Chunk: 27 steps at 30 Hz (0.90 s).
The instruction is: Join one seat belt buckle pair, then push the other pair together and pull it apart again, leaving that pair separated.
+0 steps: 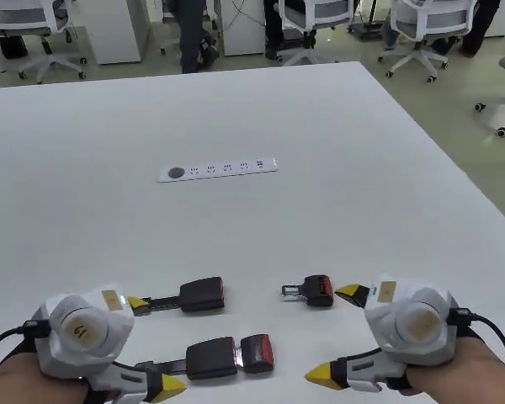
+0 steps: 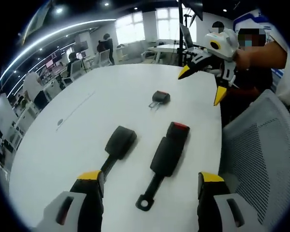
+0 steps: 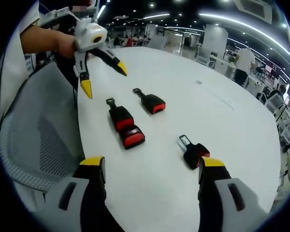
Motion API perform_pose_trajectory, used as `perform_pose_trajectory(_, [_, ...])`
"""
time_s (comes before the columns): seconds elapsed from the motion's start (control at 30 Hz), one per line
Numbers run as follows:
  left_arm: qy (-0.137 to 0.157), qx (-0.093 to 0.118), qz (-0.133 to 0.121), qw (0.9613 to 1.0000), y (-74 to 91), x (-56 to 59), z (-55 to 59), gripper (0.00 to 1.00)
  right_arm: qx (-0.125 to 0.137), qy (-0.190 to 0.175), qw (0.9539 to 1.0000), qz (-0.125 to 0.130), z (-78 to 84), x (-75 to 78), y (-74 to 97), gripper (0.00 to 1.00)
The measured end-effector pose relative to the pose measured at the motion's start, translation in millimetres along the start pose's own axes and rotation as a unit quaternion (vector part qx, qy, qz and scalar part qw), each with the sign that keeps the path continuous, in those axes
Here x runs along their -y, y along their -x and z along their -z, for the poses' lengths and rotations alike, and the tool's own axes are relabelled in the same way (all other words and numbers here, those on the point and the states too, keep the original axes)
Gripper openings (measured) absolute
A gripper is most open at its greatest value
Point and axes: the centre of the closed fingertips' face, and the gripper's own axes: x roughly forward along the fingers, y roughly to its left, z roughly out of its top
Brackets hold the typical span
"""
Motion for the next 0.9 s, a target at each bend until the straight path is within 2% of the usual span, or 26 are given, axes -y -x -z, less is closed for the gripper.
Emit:
perform_pose_trajectory(0.1, [0.014,-0.003,-0.015,0.9998,7.8,-5.2,13.3,0.86,-0.002,-0.018,0.9998,0.012,5.4,2.9,6.7,0.86])
perform_pose_trajectory(0.3, [0.05,0.006,-0.042,0.9978,21.7,-8.5,27.5,0.91,0.005,-0.03,0.9988,0.039,6.5,10.8,13.2,1.0])
perform_pose_trajectory(0.43, [0.056,0.011,-0.05,0.9971,25.0,-5.7,31.4,1.0,0.012,-0.029,0.9984,0.047,2.9,10.9,15.5,1.0])
perform_pose_trajectory(0.5, [0.059,0.002,-0.051,0.9969,24.6,-4.7,36.7,1.0,0.012,-0.033,0.9982,0.049,2.8,9.7,15.1,1.0])
perform_pose_trajectory(0.77, [0.066,0.0,-0.044,0.9968,22.6,3.9,35.3,1.0,0.011,-0.033,0.9982,0.048,3.0,2.7,12.6,1.0])
perform_pose_trajectory(0.83, [0.068,0.0,-0.041,0.9969,21.7,10.7,33.7,1.0,0.01,-0.033,0.9982,0.049,2.1,0.6,14.7,1.0])
perform_pose_trajectory(0.9, [0.068,-0.002,-0.038,0.997,20.3,11.6,35.9,1.0,0.013,-0.034,0.9981,0.05,3.6,1.1,14.0,1.0])
